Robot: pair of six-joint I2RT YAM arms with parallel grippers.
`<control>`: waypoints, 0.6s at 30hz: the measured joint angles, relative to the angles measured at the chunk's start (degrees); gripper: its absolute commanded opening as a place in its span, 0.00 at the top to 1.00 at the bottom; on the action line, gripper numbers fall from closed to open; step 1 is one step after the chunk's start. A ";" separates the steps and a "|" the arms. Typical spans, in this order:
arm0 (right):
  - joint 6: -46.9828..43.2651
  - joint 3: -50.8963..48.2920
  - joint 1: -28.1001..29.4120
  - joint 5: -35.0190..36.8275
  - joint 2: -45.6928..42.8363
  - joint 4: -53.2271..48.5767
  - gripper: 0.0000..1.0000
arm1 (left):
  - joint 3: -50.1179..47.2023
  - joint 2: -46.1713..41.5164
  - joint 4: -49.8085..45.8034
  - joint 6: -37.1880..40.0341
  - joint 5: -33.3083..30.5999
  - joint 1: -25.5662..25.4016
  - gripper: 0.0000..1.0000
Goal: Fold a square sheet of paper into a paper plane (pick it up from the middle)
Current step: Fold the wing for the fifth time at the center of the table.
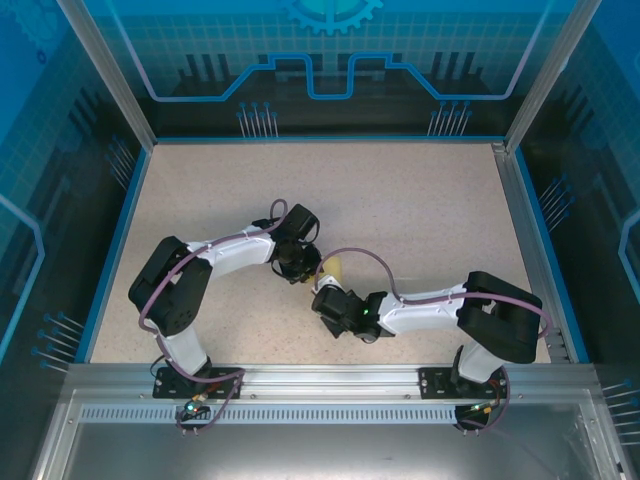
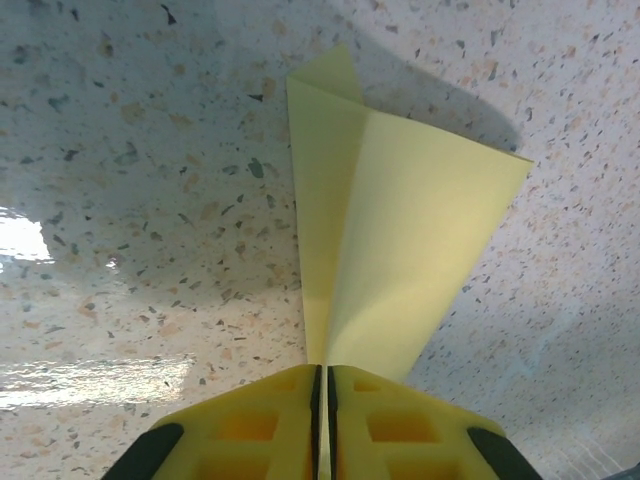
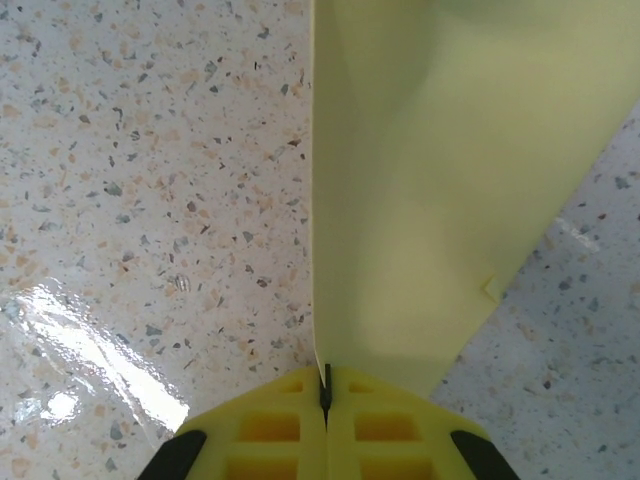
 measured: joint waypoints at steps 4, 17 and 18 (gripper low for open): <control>0.39 -1.66 -1.25 -2.91 -0.72 3.04 0.99 | 0.42 -0.02 -0.48 0.15 -0.04 0.00 0.64; 5.40 -12.24 -12.44 -23.69 -3.28 23.23 0.99 | -0.79 -11.50 -1.01 1.29 -4.63 0.59 0.27; 5.95 -13.03 -13.22 -25.14 -3.28 24.76 0.99 | -1.27 -12.66 -0.85 1.29 -5.09 0.59 0.27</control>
